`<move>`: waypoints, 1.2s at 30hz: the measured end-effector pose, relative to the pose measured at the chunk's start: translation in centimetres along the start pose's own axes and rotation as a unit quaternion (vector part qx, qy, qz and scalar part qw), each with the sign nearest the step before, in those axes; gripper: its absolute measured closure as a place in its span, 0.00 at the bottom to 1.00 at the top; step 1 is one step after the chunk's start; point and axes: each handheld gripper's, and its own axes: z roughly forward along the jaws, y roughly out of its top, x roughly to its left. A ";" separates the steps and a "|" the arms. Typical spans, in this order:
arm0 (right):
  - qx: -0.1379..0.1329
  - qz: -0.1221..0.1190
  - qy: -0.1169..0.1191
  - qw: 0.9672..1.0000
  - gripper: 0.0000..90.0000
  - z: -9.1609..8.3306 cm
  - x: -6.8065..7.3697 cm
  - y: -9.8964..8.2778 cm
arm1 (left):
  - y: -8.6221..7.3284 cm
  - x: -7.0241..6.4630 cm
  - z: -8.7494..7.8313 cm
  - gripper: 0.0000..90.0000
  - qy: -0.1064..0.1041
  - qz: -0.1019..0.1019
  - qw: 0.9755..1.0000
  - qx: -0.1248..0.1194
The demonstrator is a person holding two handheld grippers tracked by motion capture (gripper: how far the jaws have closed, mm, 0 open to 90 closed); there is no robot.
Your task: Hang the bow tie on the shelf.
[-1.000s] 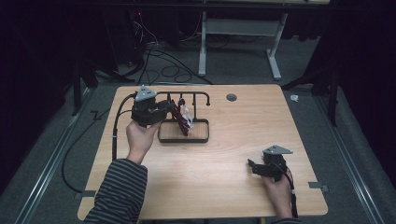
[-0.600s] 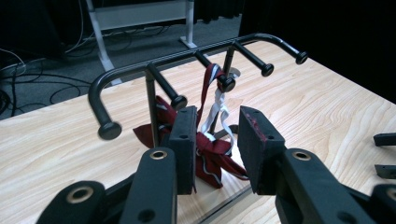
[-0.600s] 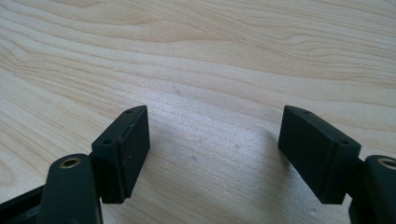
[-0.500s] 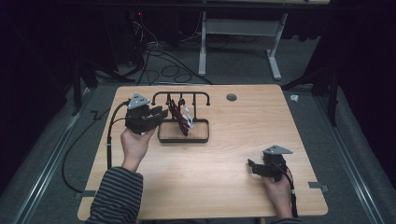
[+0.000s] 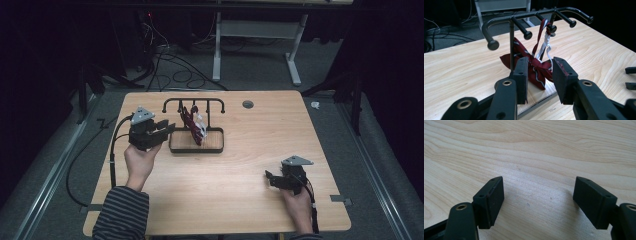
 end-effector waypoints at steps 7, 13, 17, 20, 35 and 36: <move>0.000 0.001 0.000 1.000 0.29 0.0 0.0 0.0 | -0.8 0.0 -0.6 0.72 0.002 -0.004 1.000 0.001; 0.000 0.001 -0.001 1.000 0.29 0.0 0.0 0.0 | -1.4 0.1 -1.0 0.72 0.001 -0.008 1.000 0.002; 0.000 0.001 -0.001 1.000 0.29 0.0 0.0 0.0 | -1.8 -0.1 -1.4 0.72 0.000 -0.008 1.000 -0.001; 0.000 0.001 0.000 1.000 0.29 0.0 0.0 0.0 | -2.0 -0.1 -1.6 0.71 0.001 -0.009 1.000 0.000; 0.000 0.001 0.000 1.000 0.29 0.0 0.0 0.0 | -3.4 0.3 -2.4 0.71 0.005 -0.019 1.000 0.005; 0.000 0.001 0.000 1.000 0.29 0.0 0.0 0.0 | -3.5 0.3 -2.4 0.71 0.005 -0.020 1.000 0.006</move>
